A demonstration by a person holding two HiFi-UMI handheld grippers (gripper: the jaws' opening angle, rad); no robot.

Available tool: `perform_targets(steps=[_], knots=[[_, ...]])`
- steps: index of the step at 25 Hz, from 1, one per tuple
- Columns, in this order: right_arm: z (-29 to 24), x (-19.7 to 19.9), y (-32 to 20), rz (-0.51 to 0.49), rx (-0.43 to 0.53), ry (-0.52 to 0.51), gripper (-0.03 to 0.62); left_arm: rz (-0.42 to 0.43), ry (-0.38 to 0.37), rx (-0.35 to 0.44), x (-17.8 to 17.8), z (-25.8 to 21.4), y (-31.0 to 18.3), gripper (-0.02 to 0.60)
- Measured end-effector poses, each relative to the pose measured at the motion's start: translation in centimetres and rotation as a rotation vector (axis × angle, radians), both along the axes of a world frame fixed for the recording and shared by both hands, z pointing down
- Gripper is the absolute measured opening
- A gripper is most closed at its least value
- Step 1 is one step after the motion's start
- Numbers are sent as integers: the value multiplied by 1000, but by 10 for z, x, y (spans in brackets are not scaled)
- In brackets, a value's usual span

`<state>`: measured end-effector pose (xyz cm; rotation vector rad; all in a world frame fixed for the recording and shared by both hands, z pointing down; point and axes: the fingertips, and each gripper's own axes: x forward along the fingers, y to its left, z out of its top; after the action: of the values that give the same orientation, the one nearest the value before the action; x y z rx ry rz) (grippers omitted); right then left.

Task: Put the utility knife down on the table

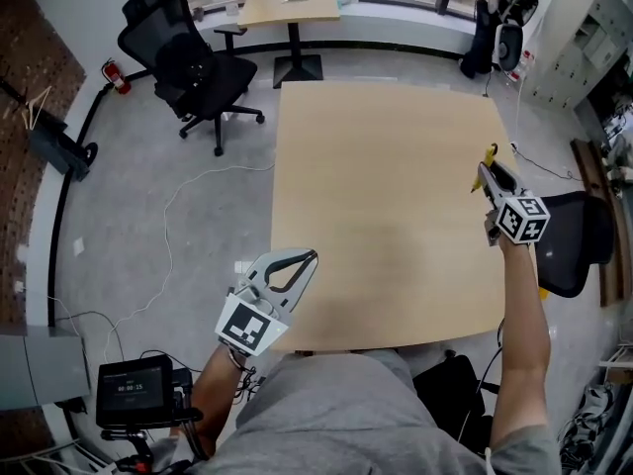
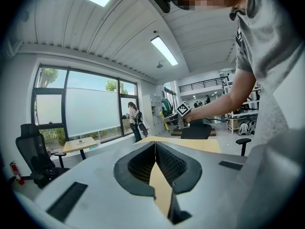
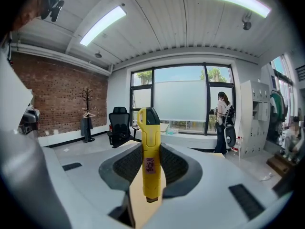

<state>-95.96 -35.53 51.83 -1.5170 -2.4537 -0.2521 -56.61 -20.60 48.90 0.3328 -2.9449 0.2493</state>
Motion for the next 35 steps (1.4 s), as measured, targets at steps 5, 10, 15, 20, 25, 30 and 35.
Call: perform_targets(steps=[5, 10, 15, 20, 25, 30, 35], knots=[[30, -34, 28, -23, 68, 16, 117, -38, 28, 19, -9, 9, 9, 5], [50, -47, 51, -64, 123, 19, 117, -74, 59, 31, -4, 14, 13, 5], [73, -61, 75, -107, 175, 29, 117, -91, 117, 53, -8, 23, 16, 5], [95, -64, 87, -141, 232, 28, 117, -61, 125, 51, -13, 26, 10, 5], [123, -54, 100, -181, 284, 39, 117, -64, 163, 72, -6, 37, 6, 5], [147, -49, 107, -216, 348, 40, 117, -65, 181, 85, -4, 40, 5, 5], [162, -45, 116, -238, 407, 25, 117, -62, 198, 101, -4, 44, 0, 5]])
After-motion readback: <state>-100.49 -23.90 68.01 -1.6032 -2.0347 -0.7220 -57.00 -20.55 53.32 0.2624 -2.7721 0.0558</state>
